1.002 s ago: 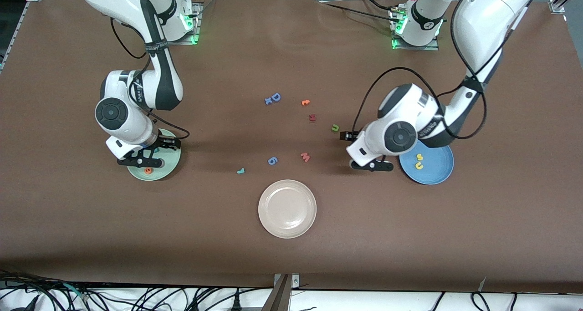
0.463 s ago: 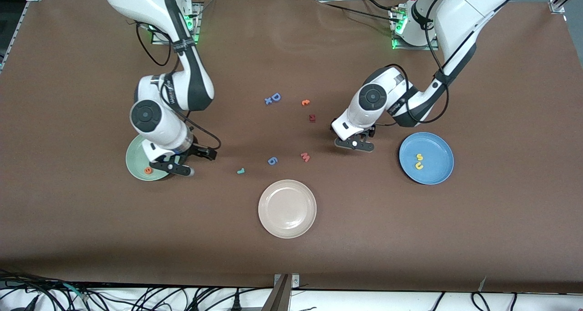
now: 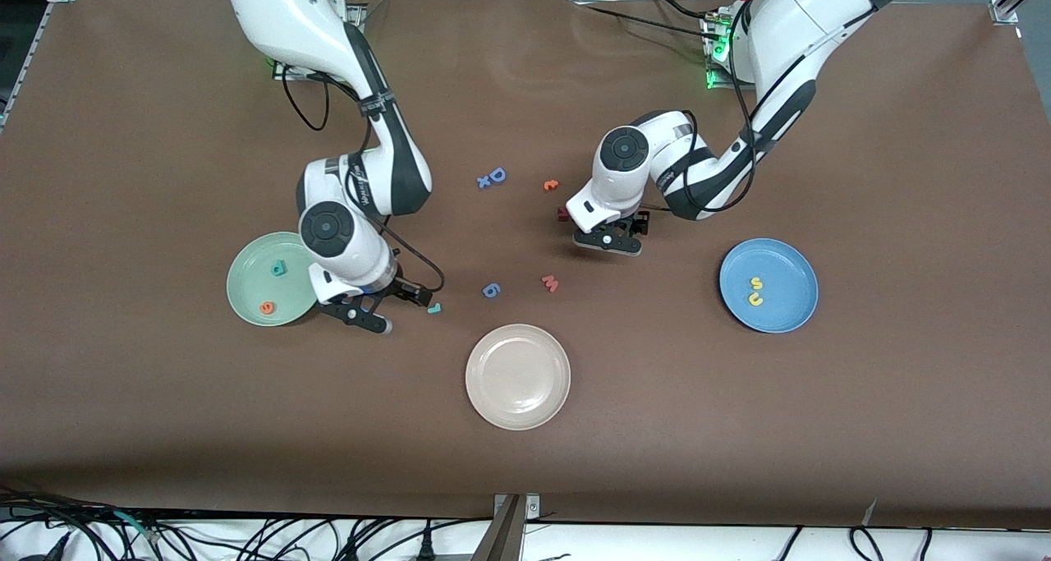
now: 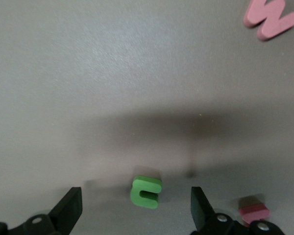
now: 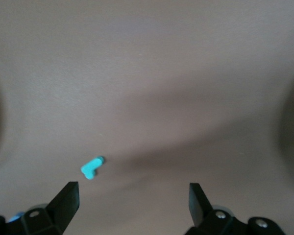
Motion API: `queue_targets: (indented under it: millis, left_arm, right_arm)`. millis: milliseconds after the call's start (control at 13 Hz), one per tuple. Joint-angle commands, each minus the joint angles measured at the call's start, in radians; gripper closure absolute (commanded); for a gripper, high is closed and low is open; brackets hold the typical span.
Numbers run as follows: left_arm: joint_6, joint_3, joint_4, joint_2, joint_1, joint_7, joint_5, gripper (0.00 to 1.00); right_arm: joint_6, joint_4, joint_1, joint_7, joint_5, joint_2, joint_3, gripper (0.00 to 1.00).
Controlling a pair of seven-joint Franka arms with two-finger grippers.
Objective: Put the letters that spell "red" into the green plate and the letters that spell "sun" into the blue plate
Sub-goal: 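Grasp the green c with the left gripper while the right gripper grasps cyan letter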
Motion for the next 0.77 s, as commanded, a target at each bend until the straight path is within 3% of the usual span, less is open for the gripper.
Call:
queue_targets:
  millis: [0,154,308,386,463,694]
  left_arm:
    - [0.03,0.005,0.016,0.039,-0.001,-0.02,0.065,0.07]
    - [0.037,0.005,0.014,0.042,0.002,-0.005,0.066,0.17]
    - [0.037,0.004,0.016,0.041,0.0,-0.006,0.066,0.64]
    - [0.037,0.004,0.014,0.039,0.006,-0.006,0.066,0.79]
    - [0.035,0.002,0.014,0.038,0.008,-0.006,0.065,0.87]
    - [0.026,-0.001,0.013,0.03,0.017,-0.008,0.065,0.9]
  right_arm:
    - [-0.007,0.09,-0.008,0.023,0.053,0.076,0.001,0.01]
    - [-0.007,0.129,-0.01,0.041,0.059,0.117,0.014,0.01]
    - [0.013,0.132,-0.011,0.071,0.058,0.137,0.033,0.01]
    - [0.018,0.132,-0.014,0.071,0.059,0.142,0.034,0.01]
    - [0.019,0.132,-0.014,0.071,0.059,0.146,0.036,0.01]
    - [0.022,0.133,-0.014,0.078,0.059,0.16,0.042,0.02]
